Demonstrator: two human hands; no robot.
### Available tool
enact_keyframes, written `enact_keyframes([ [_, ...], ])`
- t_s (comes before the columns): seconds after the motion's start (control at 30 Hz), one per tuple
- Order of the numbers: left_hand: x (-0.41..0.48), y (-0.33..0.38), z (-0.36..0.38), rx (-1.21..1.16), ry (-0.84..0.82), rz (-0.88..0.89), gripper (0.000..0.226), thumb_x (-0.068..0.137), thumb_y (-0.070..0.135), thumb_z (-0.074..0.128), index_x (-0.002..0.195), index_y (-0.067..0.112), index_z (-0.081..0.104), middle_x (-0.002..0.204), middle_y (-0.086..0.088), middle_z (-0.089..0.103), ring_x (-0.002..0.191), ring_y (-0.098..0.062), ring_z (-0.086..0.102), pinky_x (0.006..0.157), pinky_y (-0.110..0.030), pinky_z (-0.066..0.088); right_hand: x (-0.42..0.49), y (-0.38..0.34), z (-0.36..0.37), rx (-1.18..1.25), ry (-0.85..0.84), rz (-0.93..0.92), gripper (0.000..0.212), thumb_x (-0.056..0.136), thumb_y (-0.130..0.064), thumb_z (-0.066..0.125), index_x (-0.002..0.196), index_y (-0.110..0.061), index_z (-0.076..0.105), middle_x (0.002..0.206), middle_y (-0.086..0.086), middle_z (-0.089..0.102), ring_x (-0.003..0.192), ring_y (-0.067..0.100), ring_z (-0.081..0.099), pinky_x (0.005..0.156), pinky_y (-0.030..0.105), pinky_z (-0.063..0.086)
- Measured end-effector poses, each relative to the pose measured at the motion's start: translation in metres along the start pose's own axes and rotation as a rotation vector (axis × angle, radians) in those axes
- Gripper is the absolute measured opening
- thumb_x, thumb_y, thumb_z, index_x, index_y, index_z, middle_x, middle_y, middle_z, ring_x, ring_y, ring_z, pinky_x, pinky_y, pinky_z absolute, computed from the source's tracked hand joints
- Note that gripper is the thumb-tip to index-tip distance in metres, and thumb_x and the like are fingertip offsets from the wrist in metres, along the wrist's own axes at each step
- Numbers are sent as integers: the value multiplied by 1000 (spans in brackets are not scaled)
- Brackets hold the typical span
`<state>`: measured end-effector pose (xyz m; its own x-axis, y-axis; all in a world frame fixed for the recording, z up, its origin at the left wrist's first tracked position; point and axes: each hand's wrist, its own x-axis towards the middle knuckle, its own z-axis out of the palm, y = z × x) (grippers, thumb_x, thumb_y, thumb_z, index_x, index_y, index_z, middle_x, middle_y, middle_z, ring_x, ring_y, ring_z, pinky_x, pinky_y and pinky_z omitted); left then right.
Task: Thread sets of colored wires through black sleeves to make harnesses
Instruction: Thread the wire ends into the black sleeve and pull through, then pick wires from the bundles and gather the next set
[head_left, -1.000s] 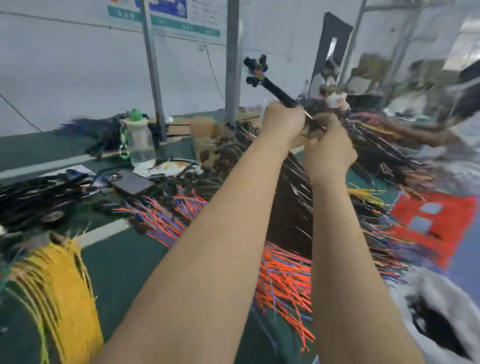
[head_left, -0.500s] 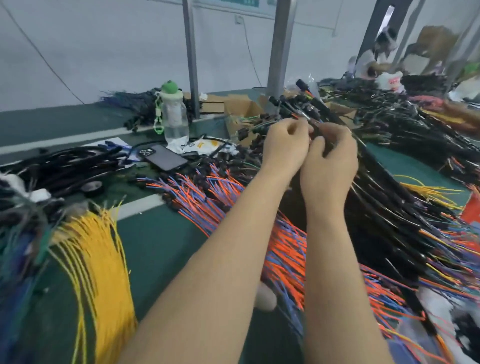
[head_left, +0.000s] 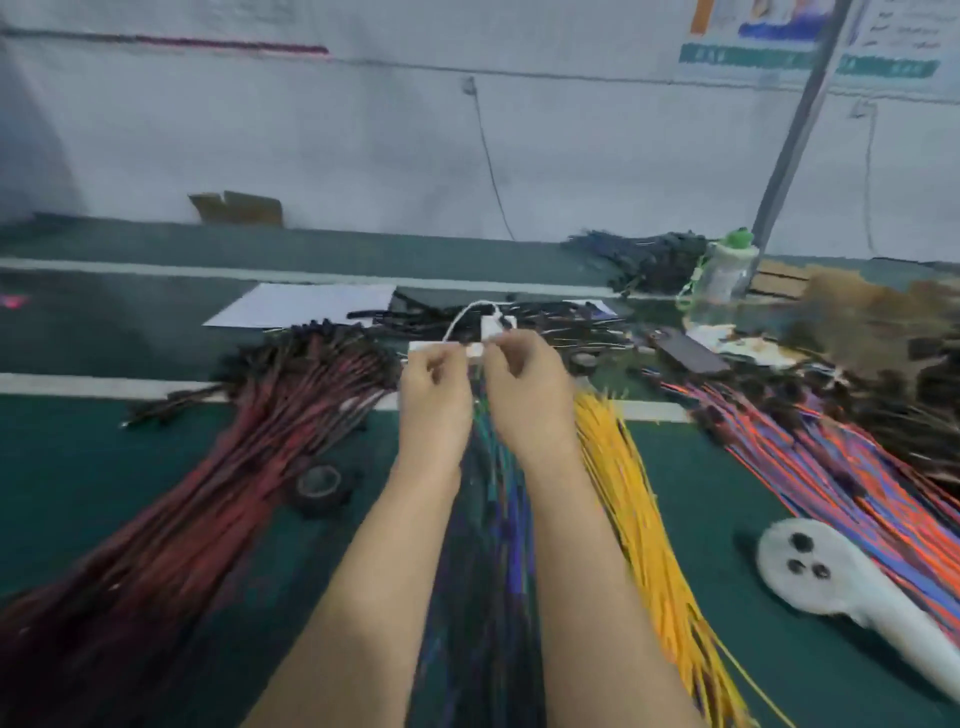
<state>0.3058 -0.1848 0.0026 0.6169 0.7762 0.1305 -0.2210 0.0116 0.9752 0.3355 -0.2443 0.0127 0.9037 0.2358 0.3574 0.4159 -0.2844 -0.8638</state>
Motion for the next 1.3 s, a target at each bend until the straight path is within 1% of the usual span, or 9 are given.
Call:
enact_keyframes([
  [0.13,29,-9,-111,125,250,61,16,93,4,47,102,13,57,91,5,56,72,5,51,58,-1,37,-29,-16,104,-64,-351,41,22,94,-21,54,110,-12,65,112,6,68,107,23,60,88,26,42],
  [0.2,44,-10,-150,196,332,36,18,92,5,46,102,14,58,87,6,57,75,-1,55,64,-6,40,-40,-21,146,-136,-438,44,31,94,-28,55,122,-18,61,123,10,62,115,27,55,96,32,42],
  [0.3,66,-16,-185,339,340,-44,18,91,9,44,99,18,58,104,-2,60,99,-22,55,91,-29,43,-44,-22,188,-401,-456,74,46,93,-47,49,135,-27,50,138,13,45,127,35,41,105,43,32],
  [0.43,78,-19,-190,369,249,-144,14,91,13,45,88,23,54,97,1,56,95,-19,51,84,-25,37,-39,-18,205,-596,-425,71,49,92,-48,51,127,-14,48,136,15,42,126,35,41,104,46,30],
  [0.67,77,-27,-175,490,174,-128,14,92,15,44,94,21,57,113,-7,62,109,-29,54,97,-40,45,-22,-7,197,-262,-424,268,44,88,-20,58,122,2,43,120,20,59,110,37,58,85,37,47],
  [0.97,74,-33,-162,1036,34,-34,22,97,26,40,103,24,61,113,-2,62,113,-30,51,100,-41,39,0,7,170,266,-186,410,53,87,-7,64,134,-8,41,87,4,65,81,17,60,77,31,49],
  [1.07,72,-28,-148,831,-68,88,32,101,28,34,107,14,63,103,-4,64,100,-25,56,82,-30,41,2,1,156,501,-235,377,42,87,-6,65,127,-5,51,82,1,69,79,12,64,79,27,52],
  [1.17,75,-12,-133,624,-177,109,40,103,33,30,103,13,65,94,-2,65,89,-19,59,75,-27,40,4,-12,140,594,-283,253,25,87,0,62,111,-5,60,71,-1,65,55,3,60,56,19,48],
  [1.3,77,3,-118,771,-305,131,34,102,36,30,95,17,57,67,7,62,57,-7,62,57,-26,45,12,-26,114,597,-180,145,15,91,2,54,96,-11,58,75,3,63,52,2,53,53,17,42],
])
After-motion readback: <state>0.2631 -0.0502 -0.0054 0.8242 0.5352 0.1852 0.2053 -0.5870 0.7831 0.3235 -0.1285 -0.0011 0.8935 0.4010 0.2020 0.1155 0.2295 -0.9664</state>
